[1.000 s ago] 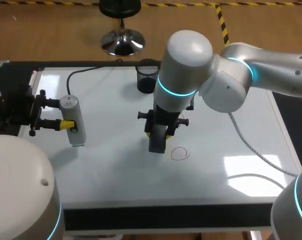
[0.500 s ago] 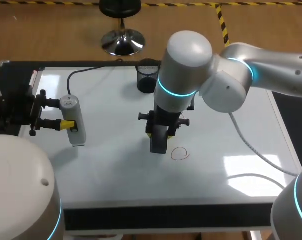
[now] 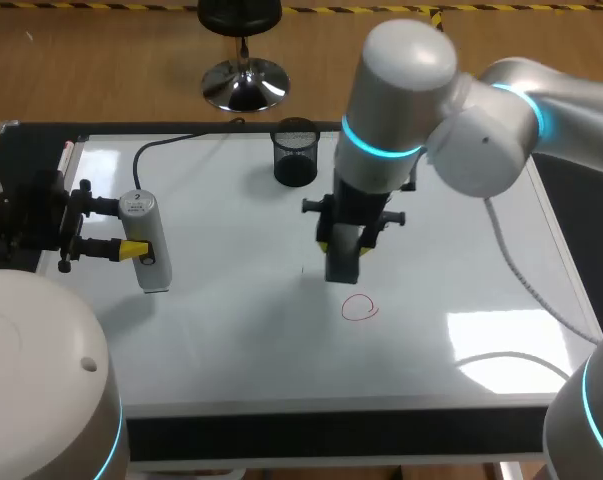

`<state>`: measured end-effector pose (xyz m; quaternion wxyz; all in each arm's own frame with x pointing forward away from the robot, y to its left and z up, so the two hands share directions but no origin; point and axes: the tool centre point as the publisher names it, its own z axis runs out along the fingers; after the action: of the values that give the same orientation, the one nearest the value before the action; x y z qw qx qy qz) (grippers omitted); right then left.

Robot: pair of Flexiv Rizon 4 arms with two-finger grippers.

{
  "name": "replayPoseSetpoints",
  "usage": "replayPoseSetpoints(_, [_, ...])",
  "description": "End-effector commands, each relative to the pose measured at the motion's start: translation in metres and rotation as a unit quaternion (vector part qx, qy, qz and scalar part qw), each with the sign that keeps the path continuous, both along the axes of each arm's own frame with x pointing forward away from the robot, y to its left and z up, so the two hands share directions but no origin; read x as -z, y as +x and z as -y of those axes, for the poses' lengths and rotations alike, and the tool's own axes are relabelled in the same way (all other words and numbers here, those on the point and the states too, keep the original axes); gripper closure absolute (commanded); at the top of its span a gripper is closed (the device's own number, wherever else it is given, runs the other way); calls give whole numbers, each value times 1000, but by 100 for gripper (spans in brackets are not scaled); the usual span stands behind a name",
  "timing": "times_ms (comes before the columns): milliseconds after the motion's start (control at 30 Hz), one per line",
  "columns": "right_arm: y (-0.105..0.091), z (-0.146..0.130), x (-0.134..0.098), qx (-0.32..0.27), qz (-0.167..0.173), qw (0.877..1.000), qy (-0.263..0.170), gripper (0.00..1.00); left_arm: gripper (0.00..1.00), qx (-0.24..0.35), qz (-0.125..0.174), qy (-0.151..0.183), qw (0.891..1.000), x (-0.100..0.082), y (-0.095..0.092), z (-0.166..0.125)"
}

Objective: Pick up the inspection probe, press it on each red-marked spot on the whiteboard one by one, put down the probe, pick up the eraser, and wipe off all the red marks.

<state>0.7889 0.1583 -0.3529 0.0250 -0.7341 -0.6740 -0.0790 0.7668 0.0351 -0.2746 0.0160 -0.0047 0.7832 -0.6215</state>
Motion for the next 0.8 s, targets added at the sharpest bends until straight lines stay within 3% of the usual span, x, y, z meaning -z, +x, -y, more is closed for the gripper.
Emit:
replayPoseSetpoints(33, [11,41,-11,-9,-16,1000,19,100,100,-2,1,1,1000,-3,-1,0])
replayPoseSetpoints(267, [21,87,-18,19,-22,999,24,100,100,-2,1,1,1000,-3,-1,0])
replayPoseSetpoints(533, [-3,121,-27,-16,24,1000,-3,100,100,-2,1,1,1000,-3,-1,0])
replayPoseSetpoints(800, [-19,141,-31,-32,31,999,-22,100,100,-2,1,1,1000,-3,-1,0])
